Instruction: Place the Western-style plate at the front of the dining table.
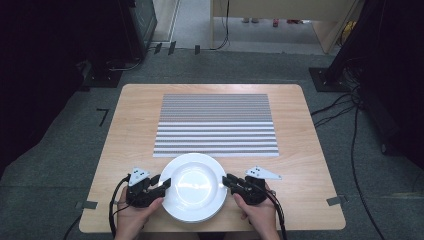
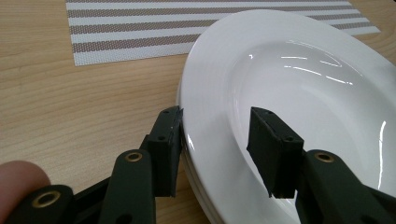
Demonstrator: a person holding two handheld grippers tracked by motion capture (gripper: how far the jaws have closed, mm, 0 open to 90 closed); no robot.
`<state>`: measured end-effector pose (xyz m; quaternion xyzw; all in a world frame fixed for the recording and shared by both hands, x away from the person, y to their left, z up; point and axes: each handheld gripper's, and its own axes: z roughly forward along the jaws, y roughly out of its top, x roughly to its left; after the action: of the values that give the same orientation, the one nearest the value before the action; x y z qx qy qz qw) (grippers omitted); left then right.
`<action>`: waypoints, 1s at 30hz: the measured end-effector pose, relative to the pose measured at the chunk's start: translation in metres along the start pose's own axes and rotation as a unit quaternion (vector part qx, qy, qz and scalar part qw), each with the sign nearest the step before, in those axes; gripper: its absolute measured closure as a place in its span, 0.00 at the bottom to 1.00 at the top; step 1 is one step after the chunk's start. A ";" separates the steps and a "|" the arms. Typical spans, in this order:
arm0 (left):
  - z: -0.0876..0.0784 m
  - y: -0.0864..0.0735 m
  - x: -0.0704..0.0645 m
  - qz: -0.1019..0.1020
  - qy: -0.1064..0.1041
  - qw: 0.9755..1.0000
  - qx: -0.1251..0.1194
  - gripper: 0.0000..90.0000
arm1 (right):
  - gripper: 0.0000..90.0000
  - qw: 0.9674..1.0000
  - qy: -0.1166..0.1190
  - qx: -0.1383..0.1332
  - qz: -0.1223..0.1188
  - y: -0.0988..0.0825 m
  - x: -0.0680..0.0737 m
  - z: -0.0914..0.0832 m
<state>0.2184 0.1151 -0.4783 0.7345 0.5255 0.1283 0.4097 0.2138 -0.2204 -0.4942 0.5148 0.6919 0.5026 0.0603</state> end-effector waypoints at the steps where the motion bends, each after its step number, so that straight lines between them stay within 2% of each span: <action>1: 0.000 0.000 0.000 0.000 0.000 1.000 0.000 0.62 | 0.83 1.000 0.000 0.000 0.000 0.000 0.000 0.000; 5: 0.000 0.000 0.001 -0.001 -0.001 1.000 0.000 0.63 | 0.83 1.000 0.004 -0.002 0.007 0.000 -0.001 0.000; 10: 0.000 0.000 0.000 0.001 0.001 1.000 0.000 0.63 | 0.83 0.999 0.009 -0.018 0.039 -0.003 -0.003 0.001; 14: -0.001 0.000 0.001 -0.002 -0.003 1.000 0.001 0.63 | 0.84 0.998 0.012 -0.013 0.055 -0.003 -0.004 -0.001; 20: -0.001 0.000 0.001 0.000 -0.004 1.000 0.001 0.63 | 0.85 0.998 0.013 -0.013 0.062 -0.003 -0.004 -0.001; 25: -0.005 0.002 0.002 -0.004 -0.011 1.000 -0.005 0.63 | 0.86 0.994 0.031 -0.022 0.098 -0.003 -0.009 -0.003; 30: -0.006 0.003 0.004 -0.008 -0.019 1.000 -0.006 0.63 | 0.86 0.992 0.042 -0.028 0.117 -0.003 -0.012 -0.004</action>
<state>0.2179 0.1212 -0.4734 0.7296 0.5232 0.1146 0.4252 0.2154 -0.2324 -0.4996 0.5688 0.6146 0.5464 -0.0134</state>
